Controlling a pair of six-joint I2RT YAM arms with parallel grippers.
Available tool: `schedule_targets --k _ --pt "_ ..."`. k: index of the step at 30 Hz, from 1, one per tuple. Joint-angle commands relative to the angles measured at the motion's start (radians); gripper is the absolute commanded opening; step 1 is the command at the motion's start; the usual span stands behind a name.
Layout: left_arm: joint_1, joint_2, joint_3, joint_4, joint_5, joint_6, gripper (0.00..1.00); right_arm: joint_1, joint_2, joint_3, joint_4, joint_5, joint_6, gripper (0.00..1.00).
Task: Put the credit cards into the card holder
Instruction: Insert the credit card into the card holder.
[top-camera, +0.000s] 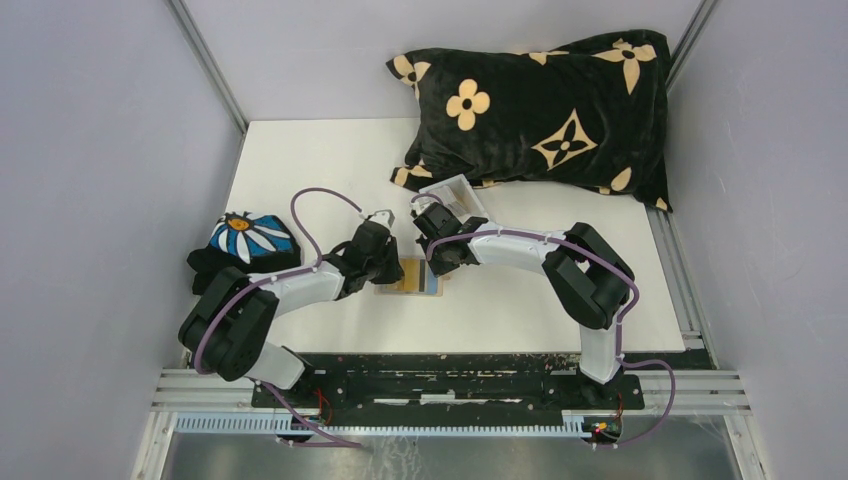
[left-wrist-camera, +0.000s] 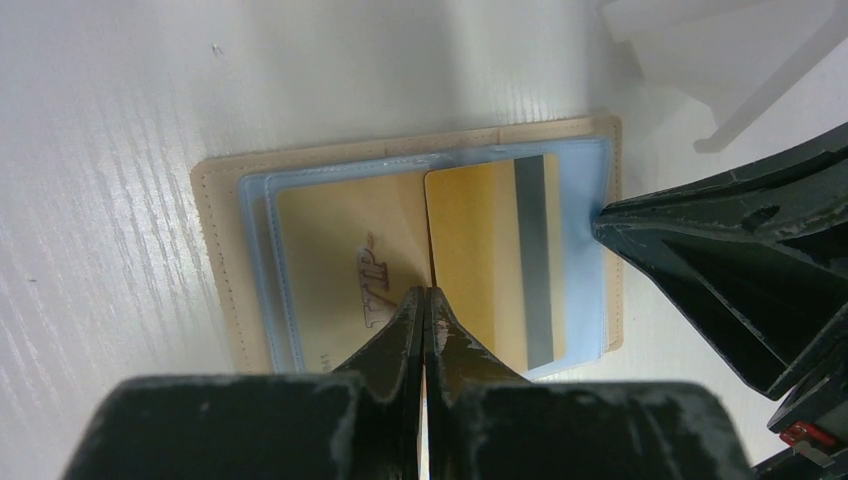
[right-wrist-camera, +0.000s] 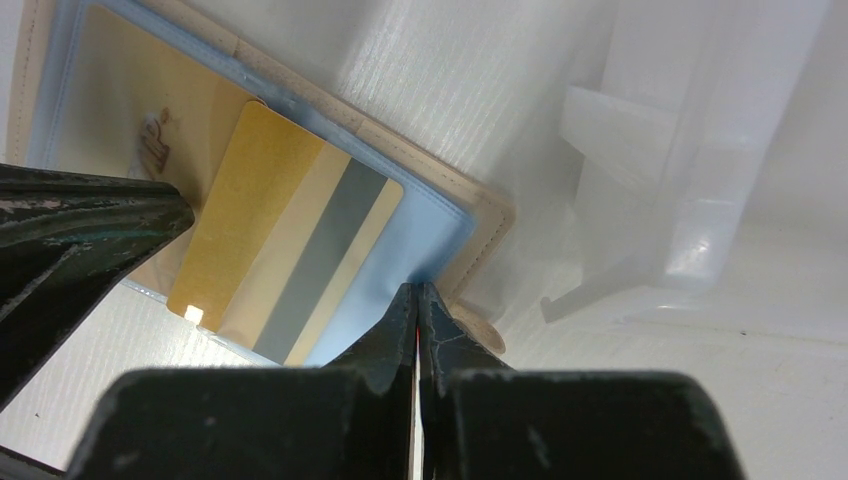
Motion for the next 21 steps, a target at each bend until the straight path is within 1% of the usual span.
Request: schedule_targets --k 1,21 --pt "-0.009 0.013 0.018 0.039 0.014 0.029 0.03 -0.002 0.048 -0.037 -0.067 0.036 -0.003 0.01" --pt "-0.017 0.053 0.037 0.084 0.05 0.008 0.03 -0.004 0.045 -0.036 -0.075 0.039 -0.017 0.01"
